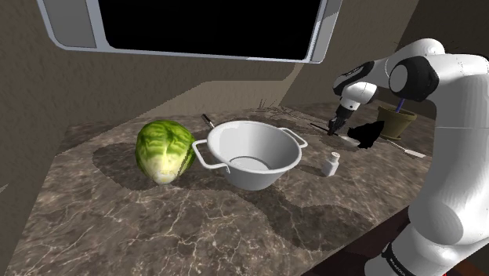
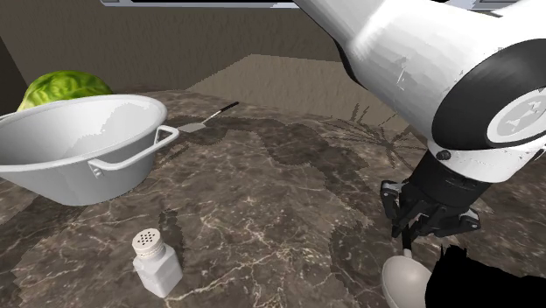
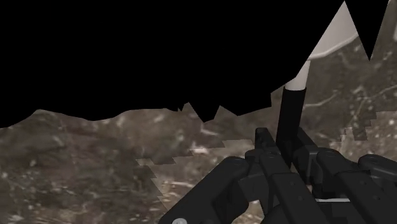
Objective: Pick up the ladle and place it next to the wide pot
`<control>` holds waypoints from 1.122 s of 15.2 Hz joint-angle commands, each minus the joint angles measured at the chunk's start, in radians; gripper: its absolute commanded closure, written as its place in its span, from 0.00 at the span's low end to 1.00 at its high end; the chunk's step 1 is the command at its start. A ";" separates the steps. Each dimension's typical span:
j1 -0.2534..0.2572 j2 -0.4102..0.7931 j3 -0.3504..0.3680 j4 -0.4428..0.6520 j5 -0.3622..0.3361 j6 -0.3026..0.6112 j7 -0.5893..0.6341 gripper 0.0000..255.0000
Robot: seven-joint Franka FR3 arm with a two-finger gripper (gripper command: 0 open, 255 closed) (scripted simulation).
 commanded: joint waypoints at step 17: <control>0.011 -0.075 -0.024 0.081 -0.056 -0.147 0.055 1.00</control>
